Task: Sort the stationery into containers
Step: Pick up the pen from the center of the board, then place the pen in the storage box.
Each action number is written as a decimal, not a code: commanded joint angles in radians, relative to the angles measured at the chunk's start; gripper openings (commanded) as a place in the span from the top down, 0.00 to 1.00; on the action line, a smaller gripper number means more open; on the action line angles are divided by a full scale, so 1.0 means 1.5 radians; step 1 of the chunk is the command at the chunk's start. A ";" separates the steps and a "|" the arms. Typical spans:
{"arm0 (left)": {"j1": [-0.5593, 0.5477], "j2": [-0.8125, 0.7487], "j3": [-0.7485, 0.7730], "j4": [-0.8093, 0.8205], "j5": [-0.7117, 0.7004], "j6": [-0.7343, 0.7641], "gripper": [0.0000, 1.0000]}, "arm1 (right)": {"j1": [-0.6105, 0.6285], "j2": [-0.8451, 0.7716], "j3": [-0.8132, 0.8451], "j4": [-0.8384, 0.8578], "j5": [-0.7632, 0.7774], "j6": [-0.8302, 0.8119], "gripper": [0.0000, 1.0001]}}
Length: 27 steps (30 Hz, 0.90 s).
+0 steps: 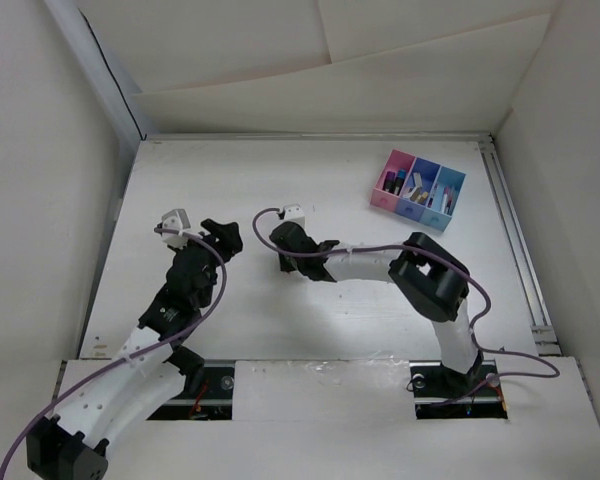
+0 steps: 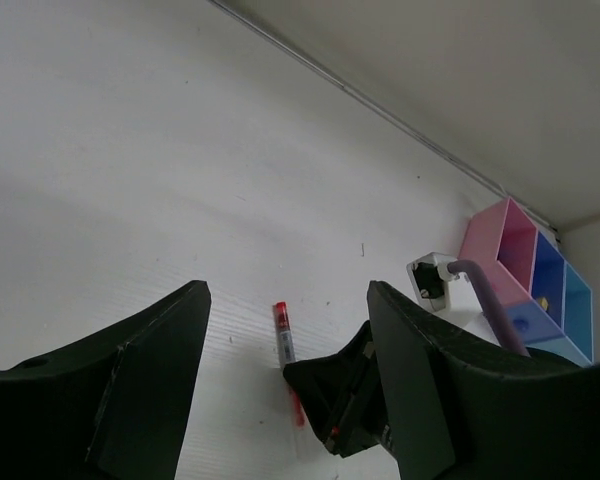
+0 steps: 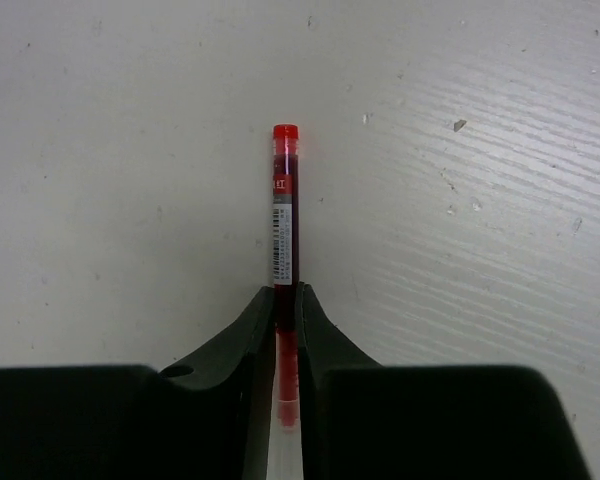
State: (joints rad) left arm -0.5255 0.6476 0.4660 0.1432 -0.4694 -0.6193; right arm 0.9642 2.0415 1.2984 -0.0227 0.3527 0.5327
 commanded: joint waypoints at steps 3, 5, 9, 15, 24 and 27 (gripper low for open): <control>0.008 -0.052 -0.027 0.031 -0.027 0.021 0.39 | 0.001 0.027 0.034 -0.022 0.040 0.004 1.00; 0.008 -0.071 -0.027 0.031 -0.027 0.021 0.39 | 0.001 0.027 0.034 -0.022 0.046 0.010 1.00; 0.008 -0.089 -0.034 0.024 -0.006 0.021 0.36 | 0.001 -0.040 0.028 -0.022 0.061 0.000 1.00; 0.008 -0.050 -0.027 0.037 0.039 0.034 0.29 | -0.079 -0.194 -0.013 -0.022 0.074 -0.025 1.00; 0.008 0.000 -0.013 0.059 0.104 0.048 0.00 | -0.372 -0.380 -0.110 -0.051 0.133 -0.048 1.00; 0.008 0.000 -0.013 0.059 0.104 0.054 0.00 | -0.501 -0.374 -0.119 -0.051 0.131 -0.048 1.00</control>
State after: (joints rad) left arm -0.5186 0.6537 0.4164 0.1795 -0.3378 -0.5594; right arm 0.3092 1.4643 1.1465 -0.0746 0.5095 0.4747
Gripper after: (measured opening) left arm 0.997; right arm 0.045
